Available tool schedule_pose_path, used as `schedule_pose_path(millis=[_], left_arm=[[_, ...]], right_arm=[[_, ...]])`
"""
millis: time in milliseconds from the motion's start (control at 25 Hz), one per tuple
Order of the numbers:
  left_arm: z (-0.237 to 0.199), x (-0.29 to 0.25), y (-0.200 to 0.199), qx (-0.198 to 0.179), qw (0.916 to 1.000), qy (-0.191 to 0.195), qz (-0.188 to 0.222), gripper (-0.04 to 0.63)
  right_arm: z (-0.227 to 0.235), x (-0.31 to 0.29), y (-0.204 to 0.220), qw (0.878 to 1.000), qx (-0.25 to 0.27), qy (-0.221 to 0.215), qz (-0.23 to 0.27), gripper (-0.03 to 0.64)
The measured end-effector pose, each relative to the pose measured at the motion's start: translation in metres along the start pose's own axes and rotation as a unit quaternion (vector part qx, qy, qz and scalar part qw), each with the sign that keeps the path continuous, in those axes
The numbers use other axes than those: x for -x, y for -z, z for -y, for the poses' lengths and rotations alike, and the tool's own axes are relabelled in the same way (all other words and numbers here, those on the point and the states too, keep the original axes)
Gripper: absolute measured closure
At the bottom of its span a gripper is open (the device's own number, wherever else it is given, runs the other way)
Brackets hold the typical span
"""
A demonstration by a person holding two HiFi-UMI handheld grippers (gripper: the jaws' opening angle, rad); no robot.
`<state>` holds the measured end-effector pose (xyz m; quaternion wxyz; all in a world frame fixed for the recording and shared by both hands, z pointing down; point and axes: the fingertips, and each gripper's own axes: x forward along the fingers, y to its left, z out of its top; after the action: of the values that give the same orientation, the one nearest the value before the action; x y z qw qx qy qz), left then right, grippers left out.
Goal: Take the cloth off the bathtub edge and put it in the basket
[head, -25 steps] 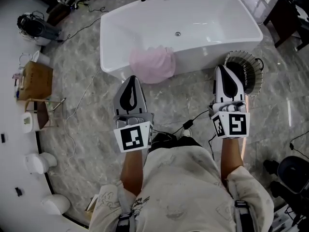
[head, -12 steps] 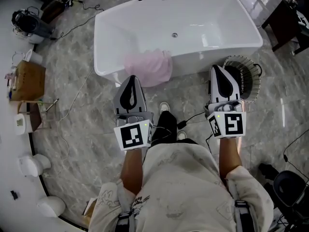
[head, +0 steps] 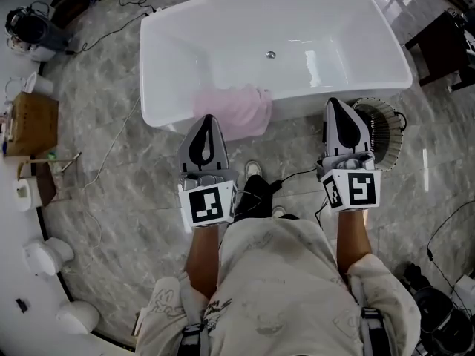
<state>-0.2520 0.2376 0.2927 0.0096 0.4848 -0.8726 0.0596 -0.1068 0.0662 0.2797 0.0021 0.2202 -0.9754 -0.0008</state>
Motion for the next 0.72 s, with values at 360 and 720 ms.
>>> schedule_pose_path(millis=[360,720], left_arm=[[-0.073,-0.074,0.047,0.009,0.9987,0.003,-0.049,0.595],[-0.105,-0.129,0.116,0.020,0.9930,0.039,-0.110,0.595]], right_arm=[[-0.038,-0.114,0.036,0.999,-0.005,-0.027,-0.046,0.628],[-0.076,-0.187,0.090,0.996,0.004,-0.046,-0.077,0.629]])
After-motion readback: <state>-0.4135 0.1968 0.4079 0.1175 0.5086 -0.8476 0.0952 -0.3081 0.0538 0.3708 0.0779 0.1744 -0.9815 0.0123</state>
